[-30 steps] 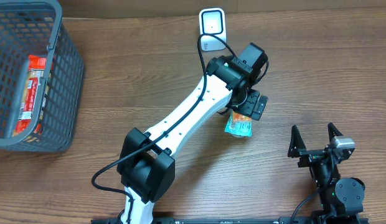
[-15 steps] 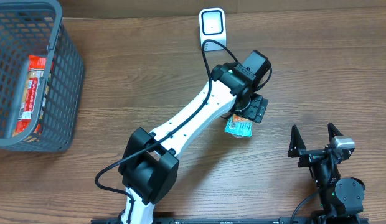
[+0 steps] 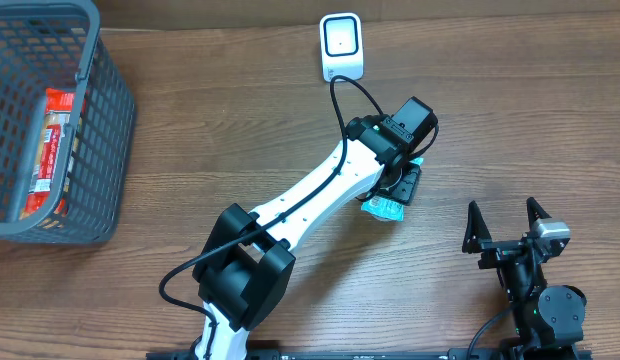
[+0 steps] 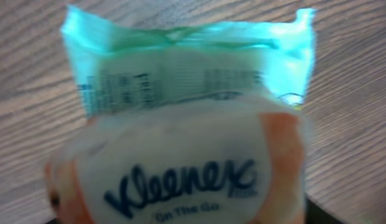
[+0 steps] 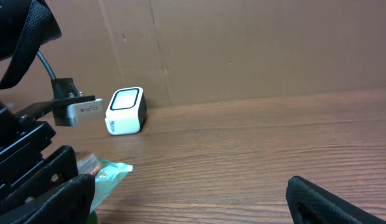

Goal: Scan the item barcode
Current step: 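Hold the packs in front of the white scanner with the left gripper, then lower the packs onto the table beside a green jar and release, then move the left gripper back into the grey basket toward the pasta pack, then grasp the red-labelled pasta pack in the basket with the left gripper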

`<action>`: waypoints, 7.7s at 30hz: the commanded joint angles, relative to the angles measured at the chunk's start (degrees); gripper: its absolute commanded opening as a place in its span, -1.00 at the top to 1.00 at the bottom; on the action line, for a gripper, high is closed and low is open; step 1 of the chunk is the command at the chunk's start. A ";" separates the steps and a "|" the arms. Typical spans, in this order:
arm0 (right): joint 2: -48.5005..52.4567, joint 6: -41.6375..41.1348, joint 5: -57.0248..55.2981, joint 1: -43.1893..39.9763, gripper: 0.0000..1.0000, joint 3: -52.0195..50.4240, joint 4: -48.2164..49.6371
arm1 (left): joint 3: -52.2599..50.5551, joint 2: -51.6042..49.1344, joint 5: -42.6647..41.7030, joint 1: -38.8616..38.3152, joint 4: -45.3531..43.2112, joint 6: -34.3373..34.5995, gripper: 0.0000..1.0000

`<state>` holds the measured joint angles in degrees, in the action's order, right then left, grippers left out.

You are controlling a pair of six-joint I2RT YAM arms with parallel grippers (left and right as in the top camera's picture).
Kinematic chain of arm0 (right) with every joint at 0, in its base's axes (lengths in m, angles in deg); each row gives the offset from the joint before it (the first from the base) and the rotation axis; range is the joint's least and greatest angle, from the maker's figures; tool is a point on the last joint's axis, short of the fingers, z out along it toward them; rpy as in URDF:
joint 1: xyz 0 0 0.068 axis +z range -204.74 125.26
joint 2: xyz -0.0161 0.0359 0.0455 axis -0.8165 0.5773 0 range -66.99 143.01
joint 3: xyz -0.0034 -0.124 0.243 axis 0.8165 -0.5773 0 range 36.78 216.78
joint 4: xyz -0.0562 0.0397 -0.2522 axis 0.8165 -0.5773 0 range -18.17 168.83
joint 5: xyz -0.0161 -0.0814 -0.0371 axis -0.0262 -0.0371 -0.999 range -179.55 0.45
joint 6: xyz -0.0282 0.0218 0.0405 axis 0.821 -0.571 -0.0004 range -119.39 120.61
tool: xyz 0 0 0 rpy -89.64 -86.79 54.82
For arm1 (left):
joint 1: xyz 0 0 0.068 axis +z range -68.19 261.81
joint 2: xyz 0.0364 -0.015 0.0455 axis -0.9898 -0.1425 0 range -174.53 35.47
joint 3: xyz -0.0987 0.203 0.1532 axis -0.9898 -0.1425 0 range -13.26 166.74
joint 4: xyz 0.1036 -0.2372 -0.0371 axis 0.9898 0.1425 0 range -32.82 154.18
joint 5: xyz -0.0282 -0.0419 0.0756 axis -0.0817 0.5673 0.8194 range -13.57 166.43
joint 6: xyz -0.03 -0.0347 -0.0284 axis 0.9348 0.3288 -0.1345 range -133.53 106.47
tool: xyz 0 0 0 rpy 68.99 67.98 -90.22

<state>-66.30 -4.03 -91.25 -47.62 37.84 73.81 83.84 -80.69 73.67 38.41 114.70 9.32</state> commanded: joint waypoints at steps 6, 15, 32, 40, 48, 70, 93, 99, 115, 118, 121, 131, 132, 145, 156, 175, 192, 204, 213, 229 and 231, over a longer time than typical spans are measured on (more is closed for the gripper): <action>-0.52 0.20 0.11 -0.22 -1.00 -0.61 0.35 | 1.92 -0.02 -0.07 0.37 0.26 0.48 0.31; -0.52 0.20 0.11 -0.22 -1.00 -0.61 0.35 | 5.97 3.06 2.75 2.43 7.06 1.11 0.18; -0.52 0.20 0.11 -0.22 -1.00 -0.61 0.35 | -6.82 3.02 8.94 3.63 7.65 8.04 0.19; -0.52 0.20 0.11 -0.22 -1.00 -0.61 0.35 | -11.98 3.02 -5.18 3.52 2.01 5.62 0.18; -0.52 0.20 0.11 -0.22 -1.00 -0.61 0.35 | -12.00 3.02 -10.34 3.45 3.06 5.35 0.14; -0.52 0.20 0.11 -0.22 -1.00 -0.61 0.35 | -20.11 3.02 1.66 2.97 -2.75 7.61 -0.60; -0.52 0.20 0.11 -0.22 -1.00 -0.61 0.35 | -4.85 3.17 6.86 3.02 11.13 6.75 -1.00; -0.52 0.20 0.11 -0.22 -1.00 -0.61 0.35 | 1.49 4.79 8.94 4.50 15.37 6.69 -0.99; -0.52 0.20 0.11 -0.22 -1.00 -0.61 0.35 | 21.64 17.09 9.31 30.86 14.12 0.59 -1.00; -0.52 0.20 0.11 -0.22 -1.00 -0.61 0.35 | 25.49 17.86 9.31 36.68 11.39 -2.40 -0.89; -0.52 0.20 0.11 -0.22 -1.00 -0.61 0.35 | 28.00 17.92 9.33 41.83 9.05 -6.64 -1.00; -0.52 0.20 0.11 -0.22 -1.00 -0.61 0.35 | 28.26 17.35 9.35 60.54 6.43 -9.64 -1.00; -0.52 0.20 0.11 -0.22 -1.00 -0.61 0.35 | 28.26 17.25 9.35 62.05 6.32 -9.64 -0.99; -0.52 0.20 0.11 -0.22 -1.00 -0.61 0.35 | 28.20 10.51 8.70 80.08 4.15 -24.55 -0.99; -0.52 0.20 0.11 -0.22 -1.00 -0.61 0.35 | 28.20 -2.03 2.19 86.33 3.50 -34.80 -1.00; -0.52 0.20 0.11 -0.22 -1.00 -0.61 0.35 | 28.20 -21.11 -7.37 88.76 -1.90 -55.52 -1.00; -0.52 0.20 0.11 -0.22 -1.00 -0.61 0.35 | 28.20 -30.49 -7.85 89.53 -3.13 -55.39 -0.99; -0.52 0.20 0.11 -0.22 -1.00 -0.61 0.35 | 28.22 -30.64 -13.35 89.26 0.39 -52.30 -0.67; -0.52 0.20 0.11 -0.22 -1.00 -0.61 0.35 | 28.20 -30.64 -13.33 89.11 0.76 -52.46 0.17; -0.52 0.20 0.11 -0.22 -1.00 -0.61 0.35 | 38.18 -5.97 -19.61 87.32 1.97 -40.83 0.68; -0.52 0.20 0.11 -0.22 -1.00 -0.61 0.35 | 38.18 -1.62 -19.37 86.99 1.73 -38.34 0.70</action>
<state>-66.32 -4.03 -91.25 -47.62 37.84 73.81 116.65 -97.10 58.76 126.74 117.76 -34.11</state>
